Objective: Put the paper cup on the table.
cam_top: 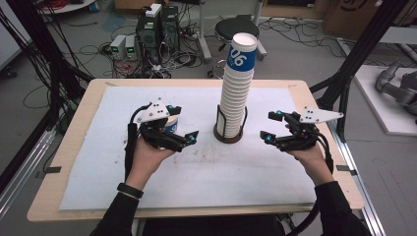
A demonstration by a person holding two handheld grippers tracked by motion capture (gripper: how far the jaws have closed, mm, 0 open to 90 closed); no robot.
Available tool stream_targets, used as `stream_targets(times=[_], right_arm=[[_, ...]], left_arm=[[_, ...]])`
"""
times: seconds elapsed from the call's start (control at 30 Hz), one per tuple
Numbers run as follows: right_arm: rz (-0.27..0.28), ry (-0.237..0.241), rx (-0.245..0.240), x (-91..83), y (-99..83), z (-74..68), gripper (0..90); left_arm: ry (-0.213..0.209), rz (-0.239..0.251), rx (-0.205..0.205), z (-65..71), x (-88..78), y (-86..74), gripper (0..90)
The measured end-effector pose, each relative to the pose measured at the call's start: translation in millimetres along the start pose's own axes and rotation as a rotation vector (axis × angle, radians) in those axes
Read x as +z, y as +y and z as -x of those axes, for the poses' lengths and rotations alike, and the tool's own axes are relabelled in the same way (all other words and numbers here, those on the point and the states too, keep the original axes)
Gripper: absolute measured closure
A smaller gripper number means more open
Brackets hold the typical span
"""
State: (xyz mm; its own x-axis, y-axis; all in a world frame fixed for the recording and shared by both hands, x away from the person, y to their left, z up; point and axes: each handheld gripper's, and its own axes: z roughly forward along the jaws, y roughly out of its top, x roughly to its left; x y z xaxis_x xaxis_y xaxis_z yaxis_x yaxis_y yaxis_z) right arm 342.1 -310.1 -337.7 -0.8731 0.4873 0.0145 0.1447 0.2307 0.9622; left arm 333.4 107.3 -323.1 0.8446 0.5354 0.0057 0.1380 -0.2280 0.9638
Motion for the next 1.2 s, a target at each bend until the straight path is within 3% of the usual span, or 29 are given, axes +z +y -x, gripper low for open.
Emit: stream_targets(times=[1.2], right_arm=[[0.000, 0.002, 0.001, -2.3, -0.1, -0.7, 19.5]], left_arm=[[-0.018, 0.006, -0.009, -0.7, -2.1, 2.7, 1.8]])
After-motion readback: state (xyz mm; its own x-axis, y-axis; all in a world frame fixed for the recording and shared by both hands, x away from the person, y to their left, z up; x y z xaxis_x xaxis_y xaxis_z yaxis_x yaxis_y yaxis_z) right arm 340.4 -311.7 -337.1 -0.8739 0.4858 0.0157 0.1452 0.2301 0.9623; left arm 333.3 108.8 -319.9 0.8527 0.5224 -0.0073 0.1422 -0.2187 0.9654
